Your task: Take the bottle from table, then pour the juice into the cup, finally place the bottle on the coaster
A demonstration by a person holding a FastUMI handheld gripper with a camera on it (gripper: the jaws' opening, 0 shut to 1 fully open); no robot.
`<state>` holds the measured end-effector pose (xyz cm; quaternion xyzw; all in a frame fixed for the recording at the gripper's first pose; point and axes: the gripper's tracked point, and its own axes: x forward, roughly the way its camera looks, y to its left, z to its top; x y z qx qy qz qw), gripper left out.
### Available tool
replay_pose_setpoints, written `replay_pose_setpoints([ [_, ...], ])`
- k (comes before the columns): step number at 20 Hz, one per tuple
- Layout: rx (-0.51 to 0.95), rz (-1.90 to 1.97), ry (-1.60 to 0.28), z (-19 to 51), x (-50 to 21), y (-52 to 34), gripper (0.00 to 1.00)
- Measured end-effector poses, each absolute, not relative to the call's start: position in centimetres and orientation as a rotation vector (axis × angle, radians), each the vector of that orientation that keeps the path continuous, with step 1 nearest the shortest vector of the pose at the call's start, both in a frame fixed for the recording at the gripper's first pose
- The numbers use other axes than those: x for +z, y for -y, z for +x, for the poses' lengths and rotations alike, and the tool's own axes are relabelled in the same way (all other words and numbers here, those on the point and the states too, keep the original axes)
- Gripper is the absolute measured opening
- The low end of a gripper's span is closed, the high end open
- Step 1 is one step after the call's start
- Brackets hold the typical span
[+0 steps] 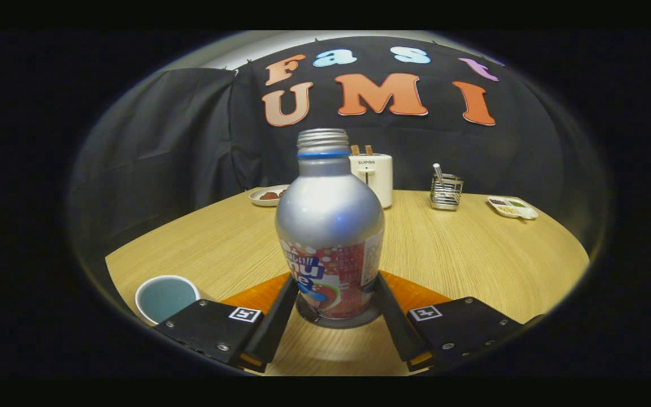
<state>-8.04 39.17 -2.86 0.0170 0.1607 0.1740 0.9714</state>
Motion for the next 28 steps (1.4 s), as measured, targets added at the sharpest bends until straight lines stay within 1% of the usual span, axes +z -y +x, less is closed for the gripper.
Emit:
replay_pose_setpoints([
  [2, 0.346, 0.043, -0.349, -8.4, -3.4, -39.1, 0.83],
  [4, 0.340, 0.041, -0.331, -8.4, -2.8, -38.9, 0.86],
  [7, 0.340, 0.047, -0.316, -8.8, -2.3, -38.6, 0.96],
  [8, 0.349, 0.052, -0.318, -9.2, -2.2, -38.7, 0.97],
  [16, 0.358, 0.024, -0.306, -12.6, -1.3, -37.5, 0.97],
  [28, 0.203, 0.067, -0.196, -19.9, 4.6, -26.6, 0.97],
])
